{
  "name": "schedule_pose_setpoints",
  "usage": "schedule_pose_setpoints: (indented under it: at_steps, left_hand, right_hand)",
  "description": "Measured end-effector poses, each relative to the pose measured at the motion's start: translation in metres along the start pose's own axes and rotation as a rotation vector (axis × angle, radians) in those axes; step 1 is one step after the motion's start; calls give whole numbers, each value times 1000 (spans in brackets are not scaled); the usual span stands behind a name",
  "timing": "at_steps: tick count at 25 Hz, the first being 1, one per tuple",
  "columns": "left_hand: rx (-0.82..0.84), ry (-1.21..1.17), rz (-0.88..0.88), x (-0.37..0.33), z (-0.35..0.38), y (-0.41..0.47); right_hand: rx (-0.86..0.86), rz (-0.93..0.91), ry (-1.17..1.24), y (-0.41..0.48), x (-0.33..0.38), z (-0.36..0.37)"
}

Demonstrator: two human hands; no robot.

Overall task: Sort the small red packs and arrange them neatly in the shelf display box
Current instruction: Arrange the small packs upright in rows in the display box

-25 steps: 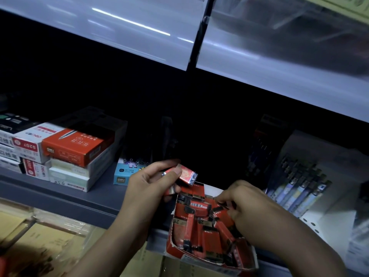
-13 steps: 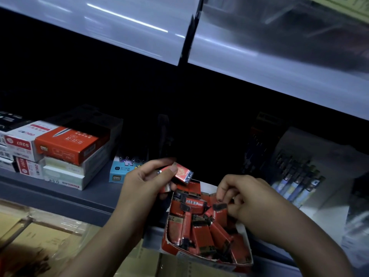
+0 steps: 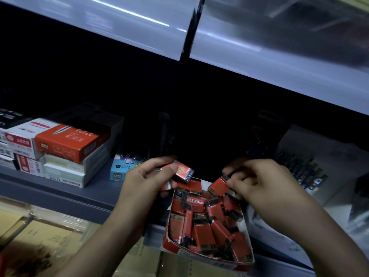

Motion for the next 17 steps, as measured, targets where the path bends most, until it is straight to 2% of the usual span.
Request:
schedule_pose_setpoints:
  at_steps: [7,11,17]
  left_hand:
    - [2,0,-9,0,1,0]
    - [-14,-8,-10,-1,1,-1]
    - [-3,-20,-17,-2,3,-3]
  right_hand:
    - [-99,120,-34,11,-12,8]
    - [-150,53,-149,16,-10,21]
    - [-106,44,-59,23,-18,35]
Point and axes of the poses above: each hand's wrist, its own y-axis towards the middle knuckle, its own z-axis out of the palm, x = y × z, the point moved 7 cm from there along y, towards the middle knuckle, and after that the axes turned 7 degrees about x, right-handed, at the moved point
